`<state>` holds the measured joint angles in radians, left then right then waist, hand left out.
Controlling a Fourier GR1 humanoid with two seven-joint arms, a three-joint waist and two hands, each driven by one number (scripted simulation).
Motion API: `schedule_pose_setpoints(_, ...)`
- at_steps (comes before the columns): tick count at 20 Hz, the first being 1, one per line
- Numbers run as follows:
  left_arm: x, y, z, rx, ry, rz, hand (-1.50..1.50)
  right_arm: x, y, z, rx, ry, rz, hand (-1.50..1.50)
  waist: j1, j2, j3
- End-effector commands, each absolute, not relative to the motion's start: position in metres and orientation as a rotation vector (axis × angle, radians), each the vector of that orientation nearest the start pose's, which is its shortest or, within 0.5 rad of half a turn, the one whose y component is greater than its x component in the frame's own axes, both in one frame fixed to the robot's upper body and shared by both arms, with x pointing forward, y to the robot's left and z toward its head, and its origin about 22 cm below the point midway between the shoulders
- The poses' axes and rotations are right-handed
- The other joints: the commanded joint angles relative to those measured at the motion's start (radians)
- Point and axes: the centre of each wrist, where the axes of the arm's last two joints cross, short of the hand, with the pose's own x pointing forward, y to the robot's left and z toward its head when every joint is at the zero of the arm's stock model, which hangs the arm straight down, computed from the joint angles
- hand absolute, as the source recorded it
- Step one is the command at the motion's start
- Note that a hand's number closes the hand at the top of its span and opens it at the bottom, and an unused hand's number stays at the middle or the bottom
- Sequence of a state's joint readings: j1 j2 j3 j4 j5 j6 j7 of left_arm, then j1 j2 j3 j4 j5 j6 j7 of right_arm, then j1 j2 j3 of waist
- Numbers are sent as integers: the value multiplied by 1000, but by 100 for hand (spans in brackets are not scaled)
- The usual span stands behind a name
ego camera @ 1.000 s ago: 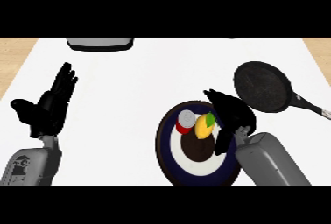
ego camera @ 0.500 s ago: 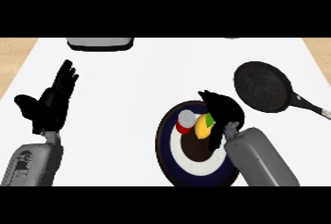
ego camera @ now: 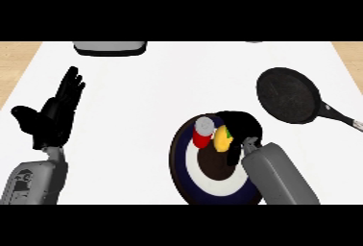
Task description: Pick the lemon from the plate and place it in the pan
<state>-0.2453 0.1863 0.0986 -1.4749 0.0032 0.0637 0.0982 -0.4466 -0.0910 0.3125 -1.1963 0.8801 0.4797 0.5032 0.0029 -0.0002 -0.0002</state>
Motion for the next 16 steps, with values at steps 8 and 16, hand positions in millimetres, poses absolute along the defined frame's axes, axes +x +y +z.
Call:
schedule_pose_setpoints(8, 300, 272, 45, 198, -1618, -46, 0, 327, -136, 4, -564, -939, 1460, 150, 0, 1, 0)
schedule_pose_setpoints(16, 296, 269, 48, 165, -1624, -63, 0, 284, -37, 12, -597, -874, 1277, 150, 39, 2, 1)
